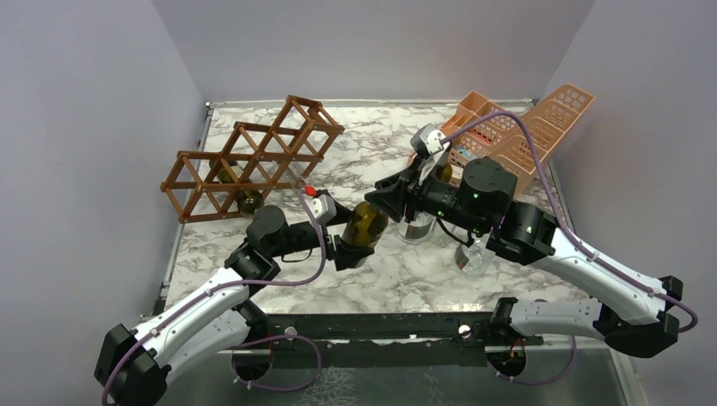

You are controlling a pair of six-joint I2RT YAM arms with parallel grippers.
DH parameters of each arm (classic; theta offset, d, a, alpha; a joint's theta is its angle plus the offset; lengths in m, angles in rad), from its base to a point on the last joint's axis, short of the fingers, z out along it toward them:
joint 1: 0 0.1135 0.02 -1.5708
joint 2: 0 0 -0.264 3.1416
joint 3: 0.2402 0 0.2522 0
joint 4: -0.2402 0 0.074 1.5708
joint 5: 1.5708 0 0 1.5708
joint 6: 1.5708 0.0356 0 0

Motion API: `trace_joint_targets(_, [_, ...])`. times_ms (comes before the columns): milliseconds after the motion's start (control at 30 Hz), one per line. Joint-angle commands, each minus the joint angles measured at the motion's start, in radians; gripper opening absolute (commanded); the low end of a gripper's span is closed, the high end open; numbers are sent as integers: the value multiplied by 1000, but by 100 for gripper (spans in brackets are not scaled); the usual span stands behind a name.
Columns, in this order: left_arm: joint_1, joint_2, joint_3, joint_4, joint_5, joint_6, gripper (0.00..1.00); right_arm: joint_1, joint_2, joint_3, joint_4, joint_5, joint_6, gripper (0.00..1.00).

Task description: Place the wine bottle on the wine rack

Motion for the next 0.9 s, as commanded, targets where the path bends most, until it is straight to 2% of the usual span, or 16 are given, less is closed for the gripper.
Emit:
trace_joint_targets(0, [2, -32, -8, 49, 16, 27, 93, 1, -66, 21, 183, -111, 17, 1])
trace_joint_targets(133, [2, -17, 5, 49, 79, 13, 98, 0, -88, -11, 232, -180, 12, 1])
trace_joint_targets(267, [2, -1, 19, 49, 146, 5, 99, 1, -96, -25, 261, -236, 8, 1])
trace_joint_targets(400, [2, -23, 24, 49, 113, 16, 92, 0, -106, -37, 259, -261, 8, 1])
trace_joint_targets(433, [2, -32, 24, 49, 95, 24, 87, 1, -110, -38, 255, -263, 9, 1])
trace_joint_targets(500, [1, -47, 24, 49, 65, 40, 71, 1, -118, -43, 240, -265, 11, 1])
trace_joint_targets(567, [2, -55, 26, 48, 55, 72, 53, 1, -122, -45, 215, -263, 16, 1])
trace_joint_targets(600, [2, -57, 32, 42, 53, 95, 40, 1, -124, -42, 199, -259, 19, 1])
trace_joint_targets(633, [2, -59, 41, 31, 47, 123, 17, 1, -124, -41, 181, -251, 23, 5])
trace_joint_targets(667, [2, -60, 51, 17, 27, 153, 1, 1, -126, -39, 160, -237, 27, 14])
trace_joint_targets(800, [2, -62, 130, -160, -73, 390, 0, 1, -145, -47, 60, -138, 47, 59])
trace_joint_targets(867, [2, -56, 179, -264, -124, 527, 0, 1, -159, -54, 7, -68, 50, 68])
